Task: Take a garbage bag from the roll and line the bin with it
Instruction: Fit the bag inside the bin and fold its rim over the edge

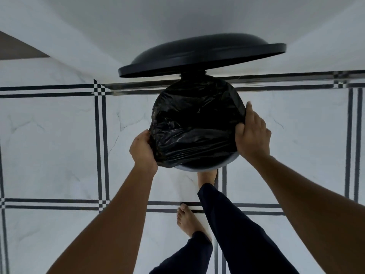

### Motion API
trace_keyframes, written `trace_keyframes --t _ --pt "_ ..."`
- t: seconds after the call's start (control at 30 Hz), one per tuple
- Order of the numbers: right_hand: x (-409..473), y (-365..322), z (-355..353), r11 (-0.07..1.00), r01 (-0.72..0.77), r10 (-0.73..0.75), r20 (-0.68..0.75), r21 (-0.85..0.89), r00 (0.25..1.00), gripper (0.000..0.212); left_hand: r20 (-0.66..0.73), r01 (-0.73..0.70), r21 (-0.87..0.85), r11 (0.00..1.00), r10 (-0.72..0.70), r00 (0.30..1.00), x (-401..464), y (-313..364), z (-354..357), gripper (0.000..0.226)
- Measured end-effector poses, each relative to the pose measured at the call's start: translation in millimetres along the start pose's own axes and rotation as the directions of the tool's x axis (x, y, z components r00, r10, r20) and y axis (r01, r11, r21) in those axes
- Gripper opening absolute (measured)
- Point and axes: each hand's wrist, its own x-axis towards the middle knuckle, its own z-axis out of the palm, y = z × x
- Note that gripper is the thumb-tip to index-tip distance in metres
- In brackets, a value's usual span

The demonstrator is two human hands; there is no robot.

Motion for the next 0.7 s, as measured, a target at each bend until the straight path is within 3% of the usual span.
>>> trace_keyframes --t 0.07,0.1,0.17,0.23,0.27,0.4,0.57,0.67,0.7 --pt "-17.2 4.1 1.2 0.998 -0.007 0.007 0.004 0.069 1.000 0.070 -0.062 0.009 -0.074 0.997 -0.014 0.998 -7.0 -8.5 -3.3 0.008" --pt "-24.6 5.1 2.2 0.994 -0.004 0.004 0.002 0.111 1.000 0.071 -0.111 -0.020 -0.065 0.998 0.013 0.994 -12.1 -13.1 -4.4 0.018" --pt "-35.7 3.0 3.1 0.976 -0.038 0.043 -0.015 0.216 0.999 0.071 -0.201 -0.128 0.105 0.986 0.147 0.969 -21.7 -25.3 -6.6 0.025" --pt "-42.4 -0.1 2.9 0.937 -0.142 0.162 -0.035 0.318 0.986 0.067 -0.156 -0.206 0.263 0.943 0.252 0.955 -35.9 -38.2 -5.8 0.021" --pt "-45.9 -1.5 3.2 0.915 -0.200 0.228 -0.040 0.352 0.973 0.061 -0.136 -0.211 0.260 0.942 0.252 0.958 -41.9 -43.7 -5.8 0.018" --pt "-62.9 -2.7 8.3 0.858 -0.327 0.374 -0.045 0.396 0.926 0.023 -0.102 -0.075 0.177 0.981 0.094 0.990 -55.7 -59.0 -12.7 0.009" --pt "-78.6 3.2 16.3 0.844 -0.371 0.397 0.013 0.387 0.918 0.013 0.057 0.008 0.198 0.980 -0.019 0.998 -68.7 -71.9 -15.7 0.028" --pt "-78.0 6.5 15.7 0.840 -0.391 0.399 0.060 0.376 0.915 0.021 0.113 -0.003 0.182 0.983 -0.018 0.993 -81.1 -76.8 -12.0 0.020" --pt "-76.4 8.4 15.2 0.844 -0.401 0.399 0.083 0.356 0.913 0.022 0.112 -0.004 0.170 0.985 -0.015 0.994 -87.5 -74.5 -8.9 0.031"
